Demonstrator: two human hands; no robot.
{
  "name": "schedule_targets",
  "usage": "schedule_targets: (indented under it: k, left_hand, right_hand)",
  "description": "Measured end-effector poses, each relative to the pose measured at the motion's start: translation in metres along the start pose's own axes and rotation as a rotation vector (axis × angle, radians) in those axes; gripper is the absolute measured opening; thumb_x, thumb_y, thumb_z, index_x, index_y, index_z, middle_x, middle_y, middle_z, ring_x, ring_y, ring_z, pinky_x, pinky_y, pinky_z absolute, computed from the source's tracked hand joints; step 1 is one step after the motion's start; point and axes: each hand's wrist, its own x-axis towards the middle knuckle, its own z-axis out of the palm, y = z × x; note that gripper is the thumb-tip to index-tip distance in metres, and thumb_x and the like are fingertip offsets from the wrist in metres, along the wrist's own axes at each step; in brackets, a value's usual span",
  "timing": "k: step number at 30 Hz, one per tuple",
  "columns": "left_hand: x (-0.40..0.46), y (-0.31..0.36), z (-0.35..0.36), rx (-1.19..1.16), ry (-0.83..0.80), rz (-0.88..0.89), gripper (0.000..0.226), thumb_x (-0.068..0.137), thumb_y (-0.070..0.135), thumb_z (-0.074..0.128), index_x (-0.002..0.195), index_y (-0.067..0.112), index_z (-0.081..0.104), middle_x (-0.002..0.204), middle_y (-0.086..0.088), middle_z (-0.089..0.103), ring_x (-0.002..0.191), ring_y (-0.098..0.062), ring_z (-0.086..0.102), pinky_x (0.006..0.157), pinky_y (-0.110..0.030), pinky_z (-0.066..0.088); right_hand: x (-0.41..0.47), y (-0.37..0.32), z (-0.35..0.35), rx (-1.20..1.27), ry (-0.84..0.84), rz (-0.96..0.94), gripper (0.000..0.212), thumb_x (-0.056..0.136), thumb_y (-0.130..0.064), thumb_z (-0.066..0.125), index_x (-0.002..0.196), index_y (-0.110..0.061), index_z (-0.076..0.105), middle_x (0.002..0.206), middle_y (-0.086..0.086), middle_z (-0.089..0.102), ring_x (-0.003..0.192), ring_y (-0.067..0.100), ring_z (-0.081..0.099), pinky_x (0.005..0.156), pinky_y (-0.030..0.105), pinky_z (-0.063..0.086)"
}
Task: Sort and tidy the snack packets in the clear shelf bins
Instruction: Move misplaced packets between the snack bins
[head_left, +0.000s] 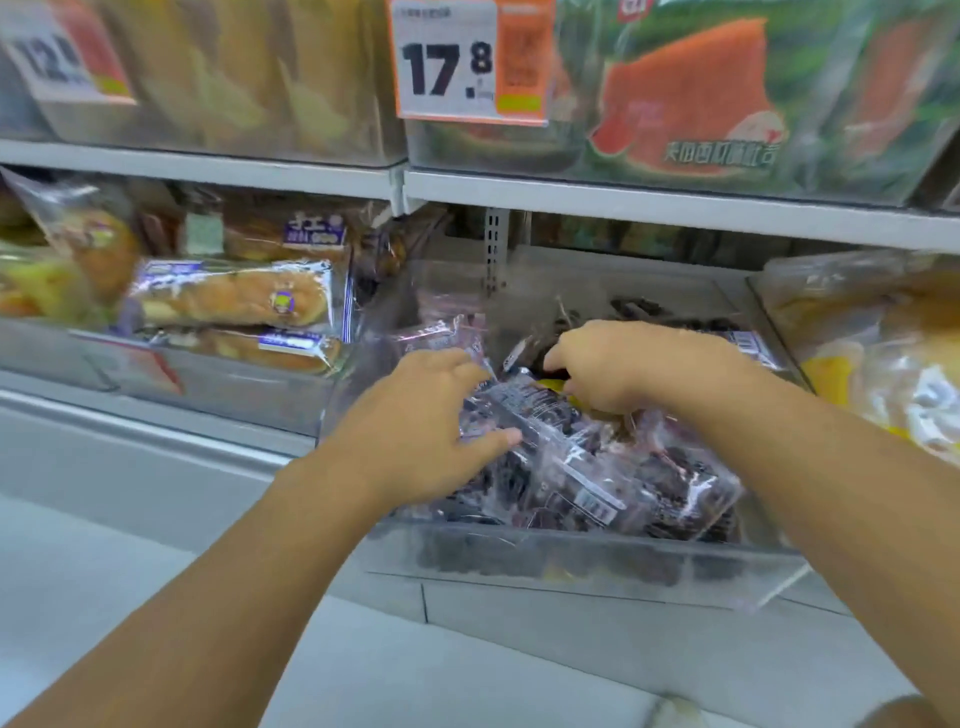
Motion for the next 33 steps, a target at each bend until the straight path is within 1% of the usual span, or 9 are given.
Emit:
schedule_targets:
  k: [6,12,16,21,23,26,29,31,33]
  left_hand:
    - [0.005,0.011,0.007,0.153,-0.067,0.084,0.085,0.088,0.082,0.019,0.154,0.030,0.032,0.154,0.007,0.041,0.144,-0.017,0.030,0.116,-0.042,0.031]
    - [0.004,0.017,-0.001,0.112,-0.047,0.009,0.087,0.085,0.081,0.026,0.150,0.022,0.033,0.142,0.000,0.054,0.133,-0.021,0.045,0.104,-0.043,0.040]
    - [0.002,0.017,-0.007,-0.231,0.097,-0.125,0.116,0.064,0.090,0.050,0.154,0.023,0.025,0.114,-0.001,0.063,0.110,-0.023,0.061,0.091,-0.043,0.051]
    - [0.004,0.003,-0.010,-0.386,0.271,-0.145,0.041,0.072,0.048,0.084,0.098,0.025,0.061,0.085,0.010,0.063,0.083,-0.010,0.062,0.074,-0.031,0.051]
    - [0.003,0.000,-0.010,-0.351,0.292,-0.181,0.031,0.078,0.038,0.084,0.097,0.023,0.064,0.084,0.010,0.064,0.084,-0.011,0.063,0.077,-0.031,0.050]
    - [0.007,0.005,-0.006,-0.275,0.388,-0.160,0.032,0.088,0.030,0.075,0.117,0.022,0.062,0.109,0.007,0.064,0.103,-0.014,0.061,0.092,-0.036,0.050]
    - [0.006,0.036,-0.020,-0.676,0.467,-0.140,0.039,0.092,0.045,0.068,0.123,0.023,0.061,0.113,0.013,0.067,0.106,-0.008,0.064,0.088,-0.034,0.054]
    - [0.003,0.066,-0.033,-1.150,0.287,-0.128,0.050,0.079,0.052,0.069,0.119,0.024,0.060,0.102,0.012,0.075,0.096,-0.008,0.071,0.075,-0.027,0.057]
    - [0.003,0.084,-0.035,-1.318,0.165,-0.062,0.044,0.071,0.037,0.075,0.110,0.020,0.064,0.094,0.005,0.078,0.085,-0.015,0.075,0.058,-0.024,0.057]
  right_hand:
    - [0.017,-0.003,-0.010,0.004,-0.104,0.002,0.016,0.087,-0.005,0.056,0.071,-0.009,0.057,0.066,0.005,0.050,0.059,0.023,0.039,0.056,0.033,0.036]
    - [-0.022,-0.008,-0.017,0.070,0.262,-0.007,0.014,0.081,-0.009,0.067,0.069,-0.009,0.061,0.067,0.011,0.061,0.056,0.020,0.044,0.053,0.032,0.041]
    - [-0.060,-0.012,-0.024,0.112,0.525,-0.020,0.021,0.096,-0.026,0.060,0.078,-0.018,0.054,0.073,0.000,0.060,0.072,0.027,0.056,0.064,0.040,0.047]
    - [-0.095,-0.009,-0.040,0.398,0.781,-0.012,0.018,0.103,-0.023,0.048,0.087,-0.018,0.041,0.071,-0.007,0.044,0.068,0.027,0.046,0.063,0.039,0.036]
    - [-0.108,-0.001,-0.031,0.540,0.866,0.031,0.012,0.104,-0.021,0.045,0.096,-0.013,0.042,0.074,0.005,0.052,0.063,0.031,0.056,0.057,0.047,0.047]
    - [-0.126,0.013,-0.019,0.699,0.956,0.099,0.004,0.104,-0.017,0.047,0.102,-0.014,0.046,0.080,0.013,0.059,0.059,0.034,0.064,0.046,0.049,0.054]
    - [-0.137,0.024,-0.016,1.083,0.930,0.120,0.008,0.106,-0.015,0.044,0.108,-0.012,0.051,0.090,0.012,0.068,0.062,0.029,0.071,0.037,0.040,0.055]
    - [-0.139,0.022,-0.014,1.423,0.815,0.112,0.014,0.107,-0.015,0.042,0.114,-0.011,0.054,0.092,0.008,0.074,0.065,0.028,0.074,0.038,0.036,0.055]
    - [-0.138,0.019,-0.009,1.625,0.651,0.083,0.020,0.107,-0.017,0.042,0.119,-0.012,0.057,0.100,0.008,0.075,0.074,0.030,0.075,0.044,0.035,0.057]
